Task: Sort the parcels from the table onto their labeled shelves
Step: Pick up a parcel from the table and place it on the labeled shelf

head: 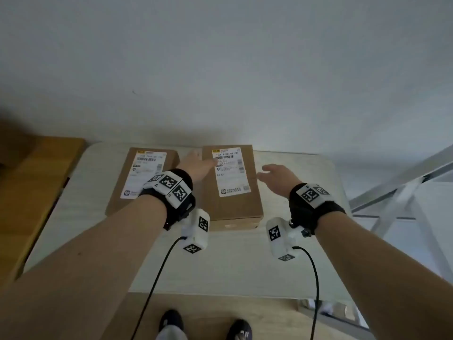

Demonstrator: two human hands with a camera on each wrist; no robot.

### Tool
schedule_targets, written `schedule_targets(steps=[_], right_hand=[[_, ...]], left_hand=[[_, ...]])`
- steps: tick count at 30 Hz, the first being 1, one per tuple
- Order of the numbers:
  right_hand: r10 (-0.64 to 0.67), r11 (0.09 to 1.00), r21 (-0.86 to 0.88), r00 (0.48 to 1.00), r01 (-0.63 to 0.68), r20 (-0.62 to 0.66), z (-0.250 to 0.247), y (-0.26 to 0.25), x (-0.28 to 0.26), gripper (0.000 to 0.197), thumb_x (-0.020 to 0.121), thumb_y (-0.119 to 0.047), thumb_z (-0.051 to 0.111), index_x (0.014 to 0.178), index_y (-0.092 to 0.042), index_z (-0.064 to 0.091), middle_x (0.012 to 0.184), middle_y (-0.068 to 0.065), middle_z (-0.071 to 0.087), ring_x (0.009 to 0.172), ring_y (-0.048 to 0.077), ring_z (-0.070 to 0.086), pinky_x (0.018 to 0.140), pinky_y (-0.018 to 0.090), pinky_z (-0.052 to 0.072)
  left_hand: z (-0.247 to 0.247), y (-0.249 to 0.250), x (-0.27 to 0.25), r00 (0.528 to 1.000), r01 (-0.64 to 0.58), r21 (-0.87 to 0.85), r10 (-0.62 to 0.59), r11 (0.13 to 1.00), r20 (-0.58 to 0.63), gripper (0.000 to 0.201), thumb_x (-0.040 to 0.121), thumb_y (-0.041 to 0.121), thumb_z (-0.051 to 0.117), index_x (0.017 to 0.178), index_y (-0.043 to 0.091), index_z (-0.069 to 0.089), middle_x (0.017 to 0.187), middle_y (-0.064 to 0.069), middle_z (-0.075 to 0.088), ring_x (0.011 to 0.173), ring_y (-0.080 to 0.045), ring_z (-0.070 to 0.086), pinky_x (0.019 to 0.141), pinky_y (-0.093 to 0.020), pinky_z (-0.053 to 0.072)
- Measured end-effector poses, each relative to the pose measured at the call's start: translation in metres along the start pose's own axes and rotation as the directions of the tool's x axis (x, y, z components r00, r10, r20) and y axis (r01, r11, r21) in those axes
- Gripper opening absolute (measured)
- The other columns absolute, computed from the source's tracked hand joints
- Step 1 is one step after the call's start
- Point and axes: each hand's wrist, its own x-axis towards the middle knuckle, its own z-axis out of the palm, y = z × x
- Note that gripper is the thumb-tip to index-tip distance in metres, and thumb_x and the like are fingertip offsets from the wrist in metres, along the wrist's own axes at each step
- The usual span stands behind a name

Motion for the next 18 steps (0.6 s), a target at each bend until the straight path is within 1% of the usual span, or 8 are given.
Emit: schedule_targets(steps=[2,3,5,7,9,12,16,18], right_hand=[[0.028,0.993,0.111,0.999,-0.031,0.030,0.005,0.005,0.003,0.054,0.097,-0.034,0.047,0.144,-0.006,0.042,0.149,0.009,0.045,0.136,0.026,0.043,0.112,0.036,0.033],[0.036,0.985,0.168,0.998,-0.045,0.053,0.009,0.007,0.002,0.052,0.098,-0.032,0.047,0.141,-0.004,0.046,0.145,0.010,0.050,0.132,0.026,0.047,0.111,0.038,0.036],[0.032,0.956,0.287,0.996,-0.056,0.085,0.018,0.009,0.000,0.043,0.098,-0.028,0.046,0.133,-0.004,0.055,0.135,0.011,0.058,0.122,0.026,0.054,0.105,0.037,0.041],[0.036,0.923,0.380,0.995,-0.067,0.088,0.024,0.011,0.000,0.038,0.098,-0.025,0.047,0.128,-0.006,0.060,0.129,0.012,0.063,0.118,0.029,0.058,0.103,0.039,0.045],[0.045,0.886,0.457,0.995,-0.081,0.090,0.029,0.013,0.000,0.034,0.096,-0.025,0.050,0.125,-0.012,0.062,0.125,0.010,0.065,0.120,0.030,0.058,0.105,0.045,0.045],[0.073,0.819,0.562,0.992,-0.117,0.100,0.031,0.015,-0.005,0.033,0.094,-0.023,0.053,0.126,-0.014,0.060,0.123,0.007,0.067,0.117,0.026,0.060,0.106,0.046,0.044],[0.048,0.757,0.651,0.998,-0.056,0.031,0.025,0.008,-0.019,0.039,0.092,-0.019,0.058,0.130,-0.011,0.055,0.121,0.009,0.068,0.114,0.025,0.063,0.104,0.046,0.046],[0.026,0.728,0.685,0.999,-0.006,-0.019,0.017,0.001,-0.030,0.038,0.091,-0.017,0.060,0.128,-0.011,0.055,0.120,0.012,0.068,0.114,0.025,0.063,0.102,0.045,0.047]], left_hand=[[0.006,-0.008,0.009,0.999,0.045,-0.017,-0.045,0.999,0.025,0.076,0.095,0.047,0.048,0.154,0.006,0.022,0.160,-0.011,0.027,0.145,-0.029,0.031,0.114,-0.039,0.029],[0.009,-0.013,0.012,0.995,0.079,-0.041,-0.076,0.996,0.056,0.077,0.094,0.050,0.048,0.153,0.007,0.023,0.158,-0.011,0.031,0.142,-0.030,0.035,0.113,-0.042,0.034],[0.015,-0.021,0.017,0.984,0.147,-0.157,-0.127,0.977,0.126,0.073,0.092,0.051,0.049,0.150,0.009,0.032,0.150,-0.011,0.044,0.133,-0.031,0.046,0.103,-0.043,0.044],[0.019,-0.024,0.015,0.973,0.194,-0.249,-0.153,0.949,0.176,0.064,0.091,0.050,0.052,0.142,0.012,0.044,0.142,-0.008,0.054,0.126,-0.029,0.052,0.099,-0.043,0.047],[0.020,-0.023,0.010,0.972,0.186,-0.286,-0.134,0.940,0.191,0.060,0.091,0.050,0.052,0.139,0.015,0.048,0.140,-0.006,0.055,0.127,-0.028,0.052,0.099,-0.041,0.045],[0.018,-0.021,0.000,0.978,0.150,-0.335,-0.090,0.930,0.190,0.055,0.094,0.046,0.050,0.139,0.014,0.048,0.141,-0.005,0.055,0.127,-0.026,0.051,0.098,-0.038,0.040],[0.008,-0.016,-0.019,0.992,0.051,-0.419,0.003,0.906,0.127,0.053,0.094,0.043,0.052,0.138,0.014,0.048,0.130,0.001,0.061,0.101,-0.015,0.056,0.086,-0.033,0.041],[-0.002,-0.012,-0.031,0.993,-0.019,-0.447,0.070,0.894,0.097,0.046,0.096,0.041,0.049,0.136,0.017,0.053,0.124,0.006,0.063,0.099,-0.011,0.059,0.085,-0.031,0.044]])
